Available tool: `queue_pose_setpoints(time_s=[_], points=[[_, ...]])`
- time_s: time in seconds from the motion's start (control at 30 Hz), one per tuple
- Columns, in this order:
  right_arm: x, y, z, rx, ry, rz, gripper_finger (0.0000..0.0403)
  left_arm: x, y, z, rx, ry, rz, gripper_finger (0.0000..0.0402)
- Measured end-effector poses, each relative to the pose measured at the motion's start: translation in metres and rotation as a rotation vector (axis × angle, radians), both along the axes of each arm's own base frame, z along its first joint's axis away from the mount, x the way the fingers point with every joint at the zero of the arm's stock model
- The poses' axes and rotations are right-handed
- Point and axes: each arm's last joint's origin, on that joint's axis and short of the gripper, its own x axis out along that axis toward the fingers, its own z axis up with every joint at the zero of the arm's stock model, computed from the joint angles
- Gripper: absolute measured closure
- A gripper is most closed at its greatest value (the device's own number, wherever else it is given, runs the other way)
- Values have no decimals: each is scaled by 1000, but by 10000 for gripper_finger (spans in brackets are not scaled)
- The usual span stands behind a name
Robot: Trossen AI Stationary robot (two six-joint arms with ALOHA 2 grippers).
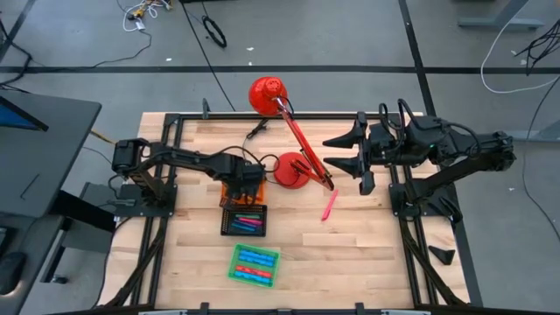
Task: Pick & Place Markers
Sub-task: Put the pink pen into the orange bin
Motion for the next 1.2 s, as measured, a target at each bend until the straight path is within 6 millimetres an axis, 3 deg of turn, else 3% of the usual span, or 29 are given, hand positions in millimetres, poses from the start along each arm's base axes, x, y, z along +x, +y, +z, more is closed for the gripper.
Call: queue_pose_setpoints(time_s=[0.17,0.3,0.6,0.87,1.2], points=[[0,0,-2,-4,19,0,213,10,4,19,-9,-62,77,236],[0,0,-3,-7,33,0,213,8,7,37,-130,-159,149,233],[0,0,-7,-16,75,0,213,3,5,92,-325,-551,269,240],[-1,0,-8,-17,80,0,213,-5,-11,147,-417,-912,261,239],[-2,0,-13,-40,139,2,213,-19,-34,192,-494,-1224,234,239]])
